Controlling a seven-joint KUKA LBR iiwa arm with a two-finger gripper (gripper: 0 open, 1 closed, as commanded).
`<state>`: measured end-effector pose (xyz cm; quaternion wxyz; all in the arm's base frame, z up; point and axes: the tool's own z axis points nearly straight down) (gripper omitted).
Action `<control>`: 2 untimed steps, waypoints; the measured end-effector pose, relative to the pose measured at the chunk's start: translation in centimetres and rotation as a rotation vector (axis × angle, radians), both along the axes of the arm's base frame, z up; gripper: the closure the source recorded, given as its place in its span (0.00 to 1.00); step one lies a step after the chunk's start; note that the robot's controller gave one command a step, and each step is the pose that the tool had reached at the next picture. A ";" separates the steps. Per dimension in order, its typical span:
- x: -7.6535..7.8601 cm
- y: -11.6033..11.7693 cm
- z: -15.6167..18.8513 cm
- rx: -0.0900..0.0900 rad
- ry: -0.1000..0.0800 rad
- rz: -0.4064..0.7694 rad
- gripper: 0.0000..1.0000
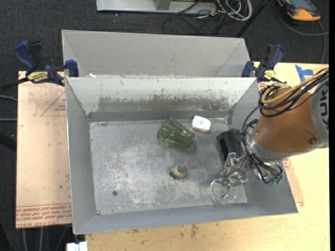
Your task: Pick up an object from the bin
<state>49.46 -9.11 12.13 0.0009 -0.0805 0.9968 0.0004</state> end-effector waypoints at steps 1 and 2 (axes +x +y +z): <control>0.7 0.1 0.9 0.000 0.000 0.336 1.00; 0.9 0.2 0.6 0.000 0.000 0.270 1.00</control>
Offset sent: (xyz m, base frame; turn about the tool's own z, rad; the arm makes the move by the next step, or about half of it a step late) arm 0.0104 0.0029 0.0005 -0.2166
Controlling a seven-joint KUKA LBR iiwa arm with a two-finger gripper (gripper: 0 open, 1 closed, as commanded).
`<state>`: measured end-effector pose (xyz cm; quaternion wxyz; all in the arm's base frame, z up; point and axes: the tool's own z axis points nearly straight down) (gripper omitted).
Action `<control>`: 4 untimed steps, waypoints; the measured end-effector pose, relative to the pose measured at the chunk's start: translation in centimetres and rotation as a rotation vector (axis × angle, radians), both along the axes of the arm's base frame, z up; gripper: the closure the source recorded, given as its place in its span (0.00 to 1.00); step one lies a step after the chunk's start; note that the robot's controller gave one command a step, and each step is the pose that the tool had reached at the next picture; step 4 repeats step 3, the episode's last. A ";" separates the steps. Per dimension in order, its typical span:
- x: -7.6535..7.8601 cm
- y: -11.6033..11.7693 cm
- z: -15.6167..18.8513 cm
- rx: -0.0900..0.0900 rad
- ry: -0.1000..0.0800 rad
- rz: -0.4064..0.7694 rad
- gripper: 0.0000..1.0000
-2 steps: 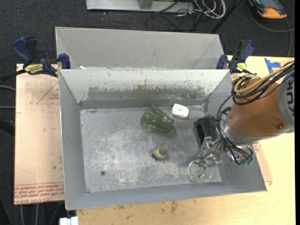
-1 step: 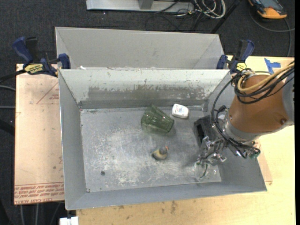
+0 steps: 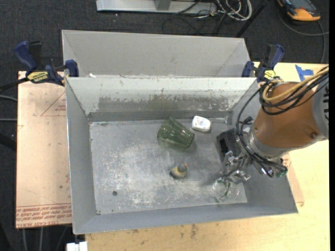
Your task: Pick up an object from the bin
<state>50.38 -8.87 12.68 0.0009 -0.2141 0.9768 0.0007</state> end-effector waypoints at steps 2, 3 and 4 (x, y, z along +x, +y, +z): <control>1.4 1.4 1.5 0.000 0.000 0.339 1.00; 4.5 -0.4 16.4 -0.001 -0.004 0.334 1.00; 4.5 -0.4 16.4 -0.001 -0.004 0.334 1.00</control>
Offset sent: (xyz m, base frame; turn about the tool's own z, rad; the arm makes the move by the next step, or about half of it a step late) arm -0.0077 0.0213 -0.0023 -0.0719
